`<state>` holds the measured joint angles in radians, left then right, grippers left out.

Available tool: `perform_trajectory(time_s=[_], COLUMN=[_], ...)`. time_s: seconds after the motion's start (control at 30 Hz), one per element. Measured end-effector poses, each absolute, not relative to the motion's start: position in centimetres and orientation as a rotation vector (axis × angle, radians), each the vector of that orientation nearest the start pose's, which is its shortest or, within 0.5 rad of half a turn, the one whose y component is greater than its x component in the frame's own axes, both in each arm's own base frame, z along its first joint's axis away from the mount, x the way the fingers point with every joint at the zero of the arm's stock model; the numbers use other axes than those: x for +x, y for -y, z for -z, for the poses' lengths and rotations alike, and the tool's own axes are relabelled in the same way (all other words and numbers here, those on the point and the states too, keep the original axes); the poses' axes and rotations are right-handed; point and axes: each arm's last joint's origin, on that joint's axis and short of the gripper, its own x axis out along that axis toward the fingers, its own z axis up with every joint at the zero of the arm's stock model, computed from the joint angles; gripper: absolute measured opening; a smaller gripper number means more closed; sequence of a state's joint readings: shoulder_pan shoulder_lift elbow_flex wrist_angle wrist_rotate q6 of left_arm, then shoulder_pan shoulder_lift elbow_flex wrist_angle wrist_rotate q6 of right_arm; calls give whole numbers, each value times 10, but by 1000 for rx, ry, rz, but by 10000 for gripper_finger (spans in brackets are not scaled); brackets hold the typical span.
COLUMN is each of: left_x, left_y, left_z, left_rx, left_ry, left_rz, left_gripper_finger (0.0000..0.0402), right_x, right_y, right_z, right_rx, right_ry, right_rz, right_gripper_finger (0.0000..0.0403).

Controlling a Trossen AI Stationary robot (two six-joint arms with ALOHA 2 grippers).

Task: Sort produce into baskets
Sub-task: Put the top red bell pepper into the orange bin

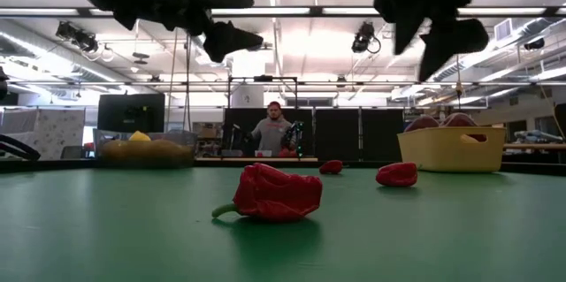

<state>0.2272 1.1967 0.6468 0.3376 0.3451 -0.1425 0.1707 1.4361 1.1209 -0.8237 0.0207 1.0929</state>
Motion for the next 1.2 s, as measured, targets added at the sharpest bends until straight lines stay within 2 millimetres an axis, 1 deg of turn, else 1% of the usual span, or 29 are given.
perform_trajectory(time_s=[0.1, 0.2, 0.27, 0.33, 0.4, 0.47, 0.53, 0.63, 0.73, 0.8, 0.9, 0.97, 1.07, 1.13, 1.2], left_x=[257, 258, 258, 259, 261, 262, 262, 260, 254, 249, 237, 227, 212, 202, 193], left_y=[-46, -44, -43, -43, -43, -43, -44, -43, -42, -42, -45, -48, -50, -51, -51], left_z=[-251, -252, -251, -250, -247, -244, -244, -245, -254, -259, -263, -265, -265, -269, -275], left_rx=[-252, -251, -186, -100, -70, -123, -204, -305, -318, -314, -317, -323, -313, -309, -307], left_ry=[-198, -187, -186, -188, -201, -219, -214, -227, -201, -186, -219, -260, -325, -332, -315], left_rz=[84, 39, 14, 10, 12, 9, 3, -9, -13, -24, -55, -96, -147, -164, -174], left_gripper_finger=[392, 392, 392, 392, 392, 392, 392, 392, 392, 392, 392, 392, 392, 392, 392], right_x=[267, 269, 276, 282, 288, 294, 297, 302, 307, 309, 310, 311, 321, 332, 343], right_y=[-48, -47, -46, -46, -47, -47, -43, -33, -18, -3, 20, 34, 47, 51, 53], right_z=[-255, -251, -247, -243, -237, -230, -222, -213, -211, -212, -213, -215, -220, -224, -222], right_rx=[723, 597, 565, 527, 470, 427, 404, 403, 429, 458, 541, 597, 636, 623, 602], right_ry=[-1166, -1180, -1172, -1174, -1185, -1186, -1199, -1225, -1209, -1180, -1138, -1125, -1089, -1064, -1075], right_rz=[434, 395, 363, 295, 248, 255, 291, 324, 344, 380, 464, 484, 482, 472, 464], right_gripper_finger=[287, 287, 285, 282, 277, 270, 262, 253, 252, 254, 256, 254, 252, 251, 251])
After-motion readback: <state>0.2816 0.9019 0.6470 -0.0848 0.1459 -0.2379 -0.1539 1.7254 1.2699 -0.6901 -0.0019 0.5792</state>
